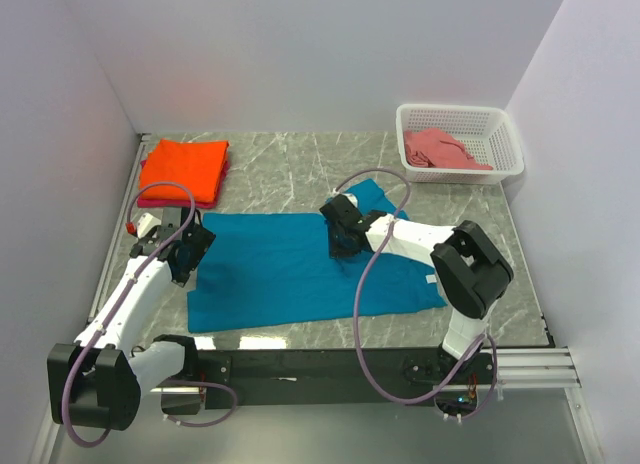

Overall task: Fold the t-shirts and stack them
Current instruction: Fold the tshirt

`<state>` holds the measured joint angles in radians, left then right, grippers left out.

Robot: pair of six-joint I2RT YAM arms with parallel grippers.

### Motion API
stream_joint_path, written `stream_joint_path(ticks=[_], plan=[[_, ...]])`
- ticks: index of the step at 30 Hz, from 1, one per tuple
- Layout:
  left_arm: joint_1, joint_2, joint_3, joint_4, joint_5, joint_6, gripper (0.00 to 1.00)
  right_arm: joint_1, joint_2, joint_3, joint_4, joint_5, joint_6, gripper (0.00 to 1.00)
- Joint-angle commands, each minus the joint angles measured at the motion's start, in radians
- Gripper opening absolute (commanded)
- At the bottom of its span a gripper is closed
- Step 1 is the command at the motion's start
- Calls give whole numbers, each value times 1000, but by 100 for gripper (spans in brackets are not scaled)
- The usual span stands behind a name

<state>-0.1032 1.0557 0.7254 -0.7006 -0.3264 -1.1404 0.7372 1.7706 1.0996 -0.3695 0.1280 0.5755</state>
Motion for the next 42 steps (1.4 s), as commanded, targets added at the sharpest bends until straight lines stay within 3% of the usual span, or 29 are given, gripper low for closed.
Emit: stream_joint_path(ticks=[1, 3, 5, 6, 9, 12, 16, 24, 33, 42], plan=[[5, -2, 26, 15, -13, 18, 99, 5, 16, 57, 38, -34, -32, 14], [5, 18, 42, 23, -22, 16, 99, 4, 23, 78, 18, -31, -46, 25], [5, 38, 54, 53, -20, 25, 99, 5, 6, 92, 15, -33, -55, 30], [5, 65, 68, 67, -19, 27, 99, 5, -3, 97, 11, -33, -60, 44], [5, 148, 113, 125, -19, 39, 100, -7, -57, 112, 3, -12, -55, 69], [5, 254, 178, 188, -20, 70, 99, -36, -124, 106, 1, 4, -45, 79], [5, 410, 285, 219, -23, 116, 98, -70, -207, 60, -6, 39, -45, 80], [-13, 639, 454, 204, -83, 134, 73, -93, -405, -131, -28, 99, -8, 79], [-58, 820, 600, 162, -155, 123, 67, -96, -528, -277, -43, 137, 30, 79], [-101, 920, 689, -37, -217, 36, 64, -111, -571, -325, -51, 176, 32, 79]])
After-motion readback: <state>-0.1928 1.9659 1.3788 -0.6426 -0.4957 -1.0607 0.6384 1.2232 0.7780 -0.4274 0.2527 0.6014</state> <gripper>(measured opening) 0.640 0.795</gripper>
